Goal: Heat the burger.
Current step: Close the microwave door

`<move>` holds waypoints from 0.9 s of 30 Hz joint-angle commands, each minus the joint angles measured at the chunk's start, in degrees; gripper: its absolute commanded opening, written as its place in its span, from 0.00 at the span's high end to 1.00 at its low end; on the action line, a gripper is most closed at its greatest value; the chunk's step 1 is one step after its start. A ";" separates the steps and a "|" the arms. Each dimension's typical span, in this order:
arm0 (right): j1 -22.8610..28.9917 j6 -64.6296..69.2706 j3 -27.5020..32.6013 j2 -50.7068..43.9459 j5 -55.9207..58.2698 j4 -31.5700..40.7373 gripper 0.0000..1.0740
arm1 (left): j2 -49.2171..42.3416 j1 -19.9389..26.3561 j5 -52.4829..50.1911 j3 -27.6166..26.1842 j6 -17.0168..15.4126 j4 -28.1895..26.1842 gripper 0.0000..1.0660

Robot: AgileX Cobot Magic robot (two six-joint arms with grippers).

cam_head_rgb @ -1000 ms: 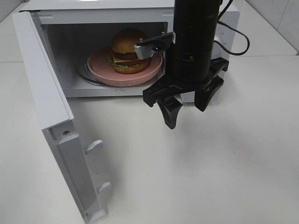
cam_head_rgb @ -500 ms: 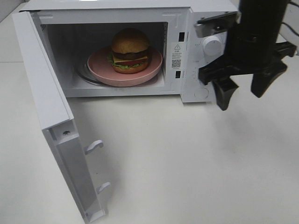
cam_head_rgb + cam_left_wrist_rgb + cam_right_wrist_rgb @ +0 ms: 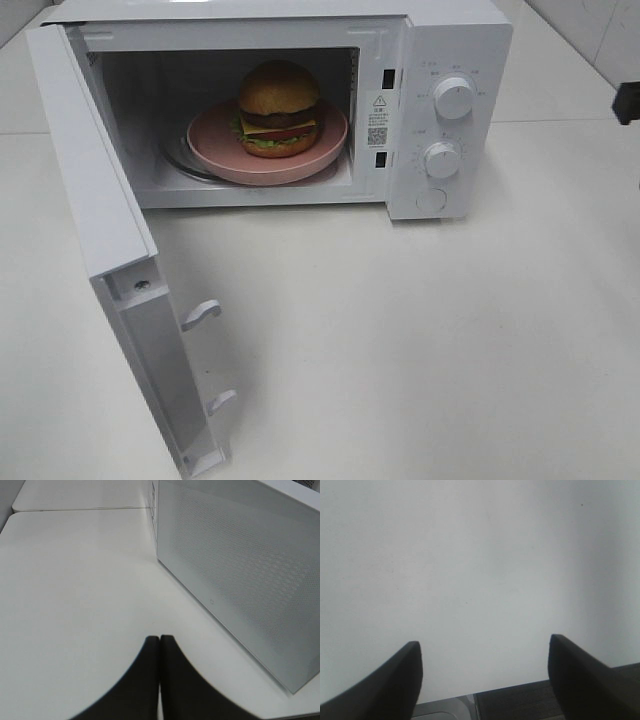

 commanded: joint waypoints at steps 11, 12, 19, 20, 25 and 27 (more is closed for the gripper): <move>-0.57 2.06 17.02 -24.06 0.69 0.17 0.39 | -1.09 0.23 -0.63 0.11 -0.29 -0.69 1.00; -0.57 2.06 19.82 -28.02 0.63 0.17 0.39 | -1.09 0.23 -0.63 0.11 -0.29 -0.92 1.00; -0.57 1.55 27.90 -40.34 0.00 0.11 0.39 | -1.09 0.23 -0.63 0.11 -0.29 -1.03 1.00; -0.57 1.20 30.19 -44.52 -0.74 0.06 0.39 | -1.09 0.23 -0.63 0.11 -0.29 -1.03 1.00; -0.57 -0.63 34.72 -52.25 -2.01 0.29 0.39 | -1.09 0.23 -0.63 0.11 -0.29 -1.26 1.00; -0.46 -1.26 36.33 -58.79 -2.81 0.69 0.39 | -1.09 0.23 -0.63 0.11 -0.29 -1.49 1.00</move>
